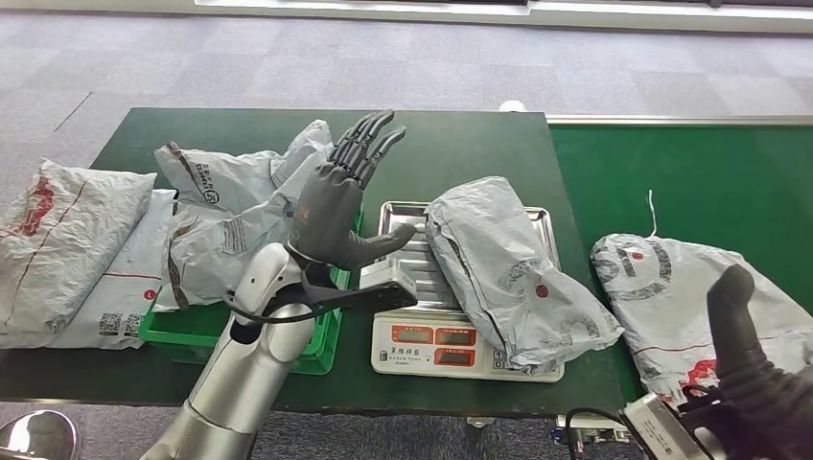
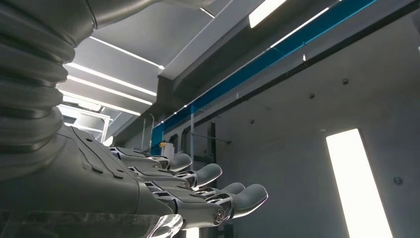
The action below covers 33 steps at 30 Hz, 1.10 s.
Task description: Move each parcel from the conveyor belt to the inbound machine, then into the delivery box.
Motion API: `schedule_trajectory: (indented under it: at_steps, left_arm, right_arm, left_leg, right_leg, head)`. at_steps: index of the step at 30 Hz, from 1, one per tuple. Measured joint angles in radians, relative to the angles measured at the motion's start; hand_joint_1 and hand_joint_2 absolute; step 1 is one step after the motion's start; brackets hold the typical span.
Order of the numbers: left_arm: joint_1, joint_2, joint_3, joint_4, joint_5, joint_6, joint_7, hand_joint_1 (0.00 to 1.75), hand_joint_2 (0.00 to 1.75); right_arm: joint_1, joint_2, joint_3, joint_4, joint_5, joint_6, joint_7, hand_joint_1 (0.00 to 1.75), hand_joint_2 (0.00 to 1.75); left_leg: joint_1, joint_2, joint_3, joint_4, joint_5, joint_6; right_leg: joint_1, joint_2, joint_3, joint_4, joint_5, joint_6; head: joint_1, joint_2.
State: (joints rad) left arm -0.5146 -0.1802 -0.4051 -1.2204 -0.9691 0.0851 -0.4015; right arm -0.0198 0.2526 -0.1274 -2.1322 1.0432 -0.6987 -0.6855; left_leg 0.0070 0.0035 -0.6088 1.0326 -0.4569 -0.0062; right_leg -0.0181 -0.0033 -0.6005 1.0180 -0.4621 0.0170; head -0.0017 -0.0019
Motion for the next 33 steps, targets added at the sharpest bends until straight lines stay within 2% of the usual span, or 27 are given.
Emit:
schedule_trajectory:
  at_steps: [5,14,21,33]
  left_arm:
    - [-0.186,-0.057,-0.031,0.277,-0.084,-0.032,0.015,0.0,1.75]
    - [-0.325,-0.136,-0.054,0.586,-0.065,-0.119,0.021,0.0,1.75]
    - [-0.338,-0.16,-0.056,0.763,-0.039,-0.159,0.028,0.0,1.75]
    - [-0.314,-0.164,-0.07,0.863,-0.029,-0.192,0.025,0.0,1.75]
  right_arm:
    - [-0.042,0.002,0.017,0.019,0.019,0.001,0.043,0.0,1.75]
    - [-0.085,0.005,0.047,0.07,0.035,0.001,0.079,0.0,1.75]
    - [-0.105,0.006,0.06,0.11,0.058,0.001,0.115,0.0,1.75]
    - [-0.11,0.007,0.067,0.128,0.063,0.001,0.132,0.0,1.75]
  left_leg:
    - [0.0,0.0,0.0,0.0,0.001,0.0]
    - [0.0,0.0,-0.002,0.0,0.001,0.0]
    - [0.0,0.0,-0.002,0.0,0.001,0.0]
    - [0.0,0.0,-0.002,0.0,0.001,0.001]
  right_leg:
    - [0.0,0.0,0.0,0.0,0.001,0.0]
    - [0.0,0.0,-0.001,0.0,0.001,0.0]
    - [0.0,0.0,-0.001,0.0,0.001,0.0]
    - [0.0,0.0,-0.001,0.0,0.001,0.0]
  head:
    - [0.0,0.0]
    - [0.0,0.0]
    - [0.0,0.0]
    - [0.0,0.0]
